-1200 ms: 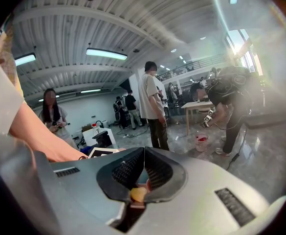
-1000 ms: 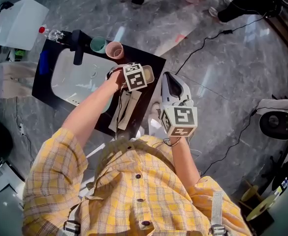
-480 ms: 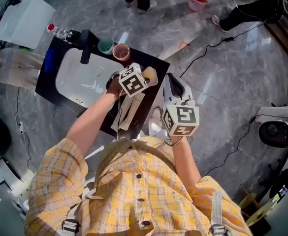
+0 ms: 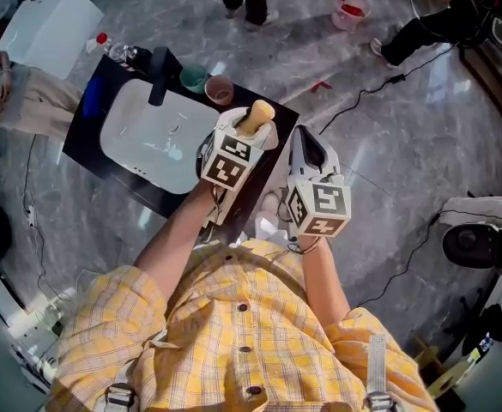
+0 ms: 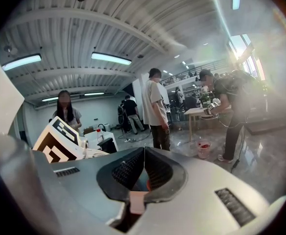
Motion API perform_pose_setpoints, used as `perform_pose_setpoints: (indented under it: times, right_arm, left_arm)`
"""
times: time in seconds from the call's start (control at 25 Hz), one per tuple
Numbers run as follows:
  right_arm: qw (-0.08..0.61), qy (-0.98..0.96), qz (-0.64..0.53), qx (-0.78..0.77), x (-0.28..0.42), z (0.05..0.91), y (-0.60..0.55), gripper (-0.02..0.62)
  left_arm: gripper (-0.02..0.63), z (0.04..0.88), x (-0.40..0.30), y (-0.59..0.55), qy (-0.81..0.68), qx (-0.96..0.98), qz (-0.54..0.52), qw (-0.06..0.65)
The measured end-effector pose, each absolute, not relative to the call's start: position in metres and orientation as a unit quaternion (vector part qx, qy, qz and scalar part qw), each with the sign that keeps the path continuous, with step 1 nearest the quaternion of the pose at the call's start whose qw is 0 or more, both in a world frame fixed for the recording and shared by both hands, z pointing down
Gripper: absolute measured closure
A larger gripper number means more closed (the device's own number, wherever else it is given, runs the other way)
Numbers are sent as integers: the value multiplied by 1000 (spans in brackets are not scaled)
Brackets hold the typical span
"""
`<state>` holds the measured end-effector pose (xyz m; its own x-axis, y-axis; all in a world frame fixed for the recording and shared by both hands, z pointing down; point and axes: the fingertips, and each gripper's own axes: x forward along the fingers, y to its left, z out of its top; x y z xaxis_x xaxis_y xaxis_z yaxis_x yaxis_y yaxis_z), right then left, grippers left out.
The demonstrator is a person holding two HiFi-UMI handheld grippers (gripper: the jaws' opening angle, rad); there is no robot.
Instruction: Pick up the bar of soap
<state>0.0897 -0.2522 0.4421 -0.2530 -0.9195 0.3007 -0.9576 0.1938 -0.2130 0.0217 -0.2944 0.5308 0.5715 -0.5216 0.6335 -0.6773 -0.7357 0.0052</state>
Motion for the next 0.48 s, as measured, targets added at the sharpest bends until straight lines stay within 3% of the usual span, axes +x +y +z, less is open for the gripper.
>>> perform_pose_setpoints:
  times: [0.48]
  right_arm:
    - [49, -780, 141, 608, 72, 417, -235, 575]
  left_arm:
    - [400, 401, -9, -259, -474, 874, 95, 51]
